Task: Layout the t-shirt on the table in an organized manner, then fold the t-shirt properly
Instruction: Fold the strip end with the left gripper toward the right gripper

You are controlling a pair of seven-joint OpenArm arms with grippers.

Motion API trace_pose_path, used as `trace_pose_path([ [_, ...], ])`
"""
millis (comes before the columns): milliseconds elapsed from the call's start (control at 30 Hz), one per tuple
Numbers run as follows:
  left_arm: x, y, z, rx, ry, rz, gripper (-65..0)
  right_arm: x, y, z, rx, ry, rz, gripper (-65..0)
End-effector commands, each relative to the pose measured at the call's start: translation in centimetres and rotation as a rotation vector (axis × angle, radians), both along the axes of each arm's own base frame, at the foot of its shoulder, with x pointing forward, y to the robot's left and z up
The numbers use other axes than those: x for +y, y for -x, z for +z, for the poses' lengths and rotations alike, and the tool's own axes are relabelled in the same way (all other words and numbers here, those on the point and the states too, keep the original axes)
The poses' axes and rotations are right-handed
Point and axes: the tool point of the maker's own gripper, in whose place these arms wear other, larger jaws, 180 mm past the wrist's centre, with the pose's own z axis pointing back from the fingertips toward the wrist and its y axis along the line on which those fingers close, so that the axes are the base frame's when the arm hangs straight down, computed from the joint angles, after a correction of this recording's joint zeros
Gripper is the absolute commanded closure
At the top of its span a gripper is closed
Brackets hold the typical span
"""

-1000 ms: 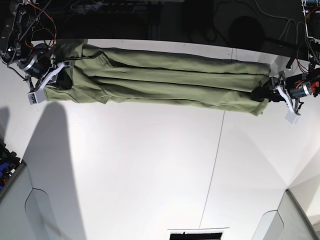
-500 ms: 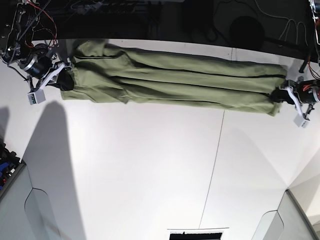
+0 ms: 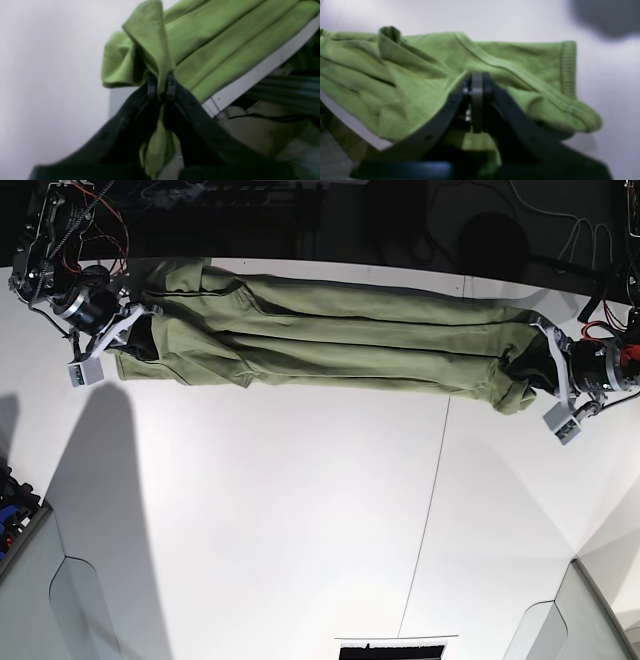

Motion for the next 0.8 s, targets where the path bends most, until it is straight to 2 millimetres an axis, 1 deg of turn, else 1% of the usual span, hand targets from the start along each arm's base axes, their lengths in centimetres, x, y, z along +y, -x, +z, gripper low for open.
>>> trace_pose_path([
  [0,-0.5,-0.6,1.7,-0.056,-0.001,-0.037,0.0,-0.1,-0.7,0.8,-0.035,0.008,0.001,0.0],
  [100,-3.3,0.0,3.2,-0.117,0.022,-0.112,0.0,-0.2,-0.5,0.5,-0.027,0.021,0.002,0.0],
  [233,-7.6,0.4,4.8,-0.199,0.104,-0.171,0.0,-0.2,-0.5,0.5,-0.027,0.021,0.003,0.0],
  [300,-9.2,0.6,4.7,-0.206,0.152,-0.176,0.0,-0.3,-0.4,0.3,-0.021,0.035,0.005,0.0],
  [467,-13.4,1.4,3.1,-0.195,0.226,-0.197,0.0,-0.4,-0.4,0.2,-0.018,0.045,0.007,0.0],
  [567,-15.3,1.6,2.5,-0.192,0.254,-0.190,0.0,-0.4,-0.3,0.2,-0.017,0.045,0.008,0.0],
  [767,-19.3,2.0,2.6,-0.185,0.383,-0.180,0.0,-0.4,-0.3,0.1,-0.015,0.049,0.009,0.0],
])
